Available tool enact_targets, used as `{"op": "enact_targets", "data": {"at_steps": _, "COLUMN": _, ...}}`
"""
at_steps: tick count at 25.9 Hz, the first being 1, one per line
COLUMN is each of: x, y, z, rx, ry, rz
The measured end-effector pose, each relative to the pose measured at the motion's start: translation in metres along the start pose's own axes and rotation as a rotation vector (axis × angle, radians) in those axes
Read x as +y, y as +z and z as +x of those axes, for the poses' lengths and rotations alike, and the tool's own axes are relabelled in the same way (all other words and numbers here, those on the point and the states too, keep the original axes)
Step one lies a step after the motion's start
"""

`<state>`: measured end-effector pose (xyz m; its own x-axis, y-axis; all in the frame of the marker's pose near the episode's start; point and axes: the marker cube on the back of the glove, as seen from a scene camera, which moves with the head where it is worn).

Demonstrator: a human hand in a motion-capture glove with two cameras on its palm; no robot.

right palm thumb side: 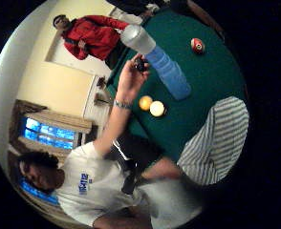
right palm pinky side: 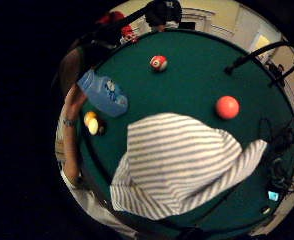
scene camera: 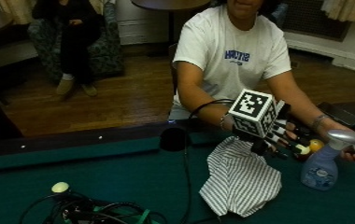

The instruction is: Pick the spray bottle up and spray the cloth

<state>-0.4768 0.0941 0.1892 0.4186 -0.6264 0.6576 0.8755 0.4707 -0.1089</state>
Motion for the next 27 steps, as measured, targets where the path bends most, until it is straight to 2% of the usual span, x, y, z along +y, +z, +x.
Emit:
{"op": "enact_targets", "data": {"at_steps": 13, "x": 0.080, "y": -0.034, "z": -0.022, "rx": 0.197, "ry": -0.132, "rz": -0.122}}
{"op": "enact_targets", "data": {"at_steps": 27, "x": 0.132, "y": -0.050, "z": -0.002, "rx": 0.221, "ry": -0.098, "rz": -0.149}}
